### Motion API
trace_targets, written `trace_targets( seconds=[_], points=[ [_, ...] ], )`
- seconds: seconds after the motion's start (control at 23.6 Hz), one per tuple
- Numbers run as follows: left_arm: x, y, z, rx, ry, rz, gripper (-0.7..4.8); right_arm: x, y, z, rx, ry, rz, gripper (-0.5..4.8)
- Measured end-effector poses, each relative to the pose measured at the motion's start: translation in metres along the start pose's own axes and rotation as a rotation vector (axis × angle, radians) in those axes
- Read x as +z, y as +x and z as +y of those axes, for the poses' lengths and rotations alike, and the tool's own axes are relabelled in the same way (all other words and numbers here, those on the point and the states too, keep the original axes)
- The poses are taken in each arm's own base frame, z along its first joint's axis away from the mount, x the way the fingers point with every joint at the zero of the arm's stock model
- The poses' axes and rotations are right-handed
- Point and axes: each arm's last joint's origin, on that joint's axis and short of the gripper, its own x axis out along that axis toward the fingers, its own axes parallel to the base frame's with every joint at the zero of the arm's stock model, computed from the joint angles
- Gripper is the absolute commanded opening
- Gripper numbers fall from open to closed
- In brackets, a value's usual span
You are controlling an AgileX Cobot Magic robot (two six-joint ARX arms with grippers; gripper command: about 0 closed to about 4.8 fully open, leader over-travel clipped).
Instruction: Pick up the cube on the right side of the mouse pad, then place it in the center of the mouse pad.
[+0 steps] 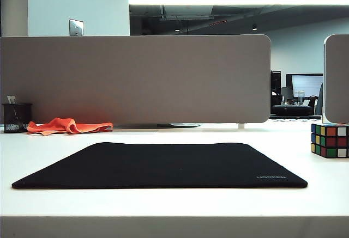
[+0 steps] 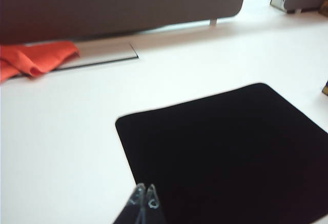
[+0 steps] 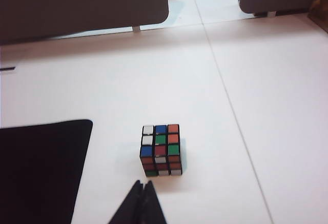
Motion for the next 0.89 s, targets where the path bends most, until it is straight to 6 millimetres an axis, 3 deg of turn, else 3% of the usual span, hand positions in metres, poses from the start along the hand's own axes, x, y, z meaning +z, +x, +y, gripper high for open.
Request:
trace_targets(
  seconds=[0.25,0.42,0.51,0.59,0.68,0.72,0.89],
  points=[
    [-0.003,0.008,0.002,-0.039,-0.037,0.042,-0.04,-0.003,0.013,0.0,-0.002,-0.016,0.109,-0.05],
    [0.0,0.009,0.002,-0.04,-0.026,0.013,0.64,0.0,0.019,0.003,0.012,-0.024,0.163,-0.05],
    [0.001,0.01,0.002,-0.038,-0.024,0.003,0.67,0.007,0.022,0.006,0.018,-0.028,0.193,0.06],
    [0.002,0.011,0.003,-0.038,-0.026,-0.001,0.67,0.013,0.027,0.006,0.014,-0.03,0.235,0.94],
    [0.002,0.01,0.002,-0.042,-0.04,0.001,0.67,0.015,0.033,0.007,0.008,-0.036,0.308,3.9],
    [0.004,0.009,0.002,-0.045,-0.045,0.005,0.67,0.019,0.035,0.008,0.006,-0.037,0.329,4.75],
    [0.013,0.005,0.001,-0.049,-0.049,0.014,1.01,0.027,0.039,0.011,0.019,-0.039,0.337,4.79]
  ],
)
